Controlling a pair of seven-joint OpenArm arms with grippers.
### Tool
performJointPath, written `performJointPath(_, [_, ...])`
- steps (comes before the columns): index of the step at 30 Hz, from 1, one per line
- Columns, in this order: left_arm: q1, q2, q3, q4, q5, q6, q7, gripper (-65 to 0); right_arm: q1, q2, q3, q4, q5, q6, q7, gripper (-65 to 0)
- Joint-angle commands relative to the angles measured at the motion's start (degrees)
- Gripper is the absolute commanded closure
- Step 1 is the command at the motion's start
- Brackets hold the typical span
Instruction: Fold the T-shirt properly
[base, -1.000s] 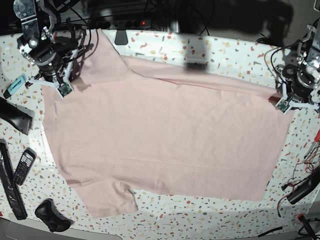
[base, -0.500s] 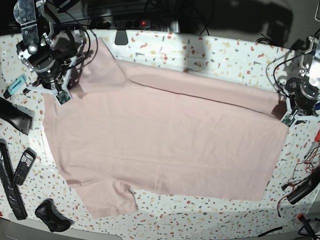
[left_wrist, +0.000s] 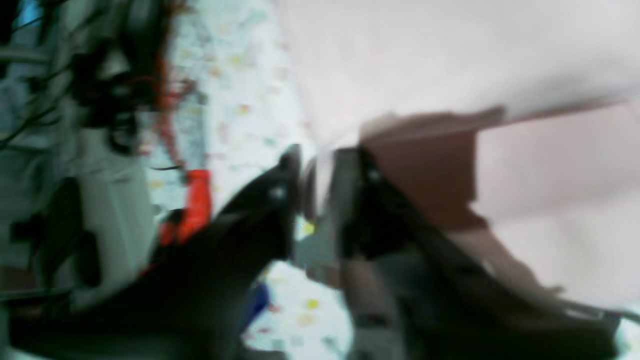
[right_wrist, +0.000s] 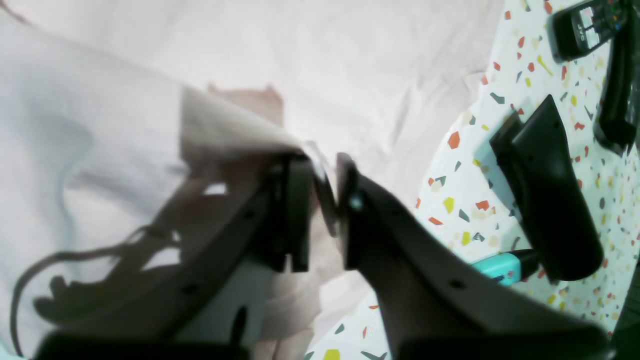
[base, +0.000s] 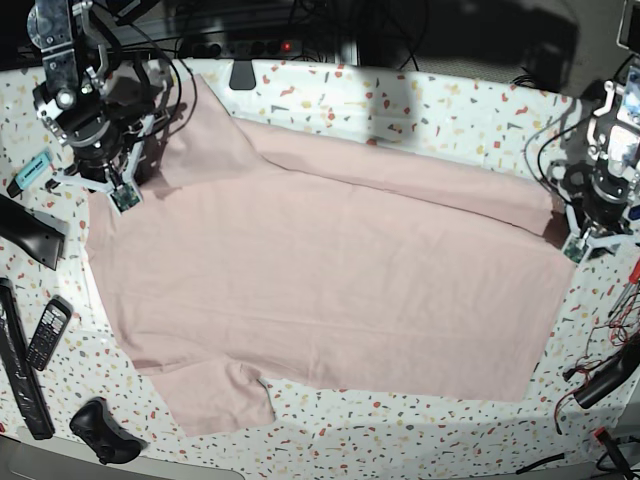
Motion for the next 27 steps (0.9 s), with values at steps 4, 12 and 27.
performJointPath(4, [-1.0, -1.3, -0.5, 0.7, 1.0, 6.1, 3.0, -25.8, 0.4, 0.8, 0.4, 1.1, -2.2, -4.2, 1.0, -10.6])
performJointPath(12, [-0.9, -1.3, -0.5, 0.8, 0.8, 6.4, 4.0, -25.8, 0.4, 0.9, 0.5, 5.0, -2.9, -5.2, 0.4, -15.5])
performJointPath(27, [2.3, -0.6, -0.5, 4.4, 0.8, 6.3, 4.8, -25.8, -11.5, 1.0, 0.5, 18.4, -2.7, -2.0, -3.0, -21.4])
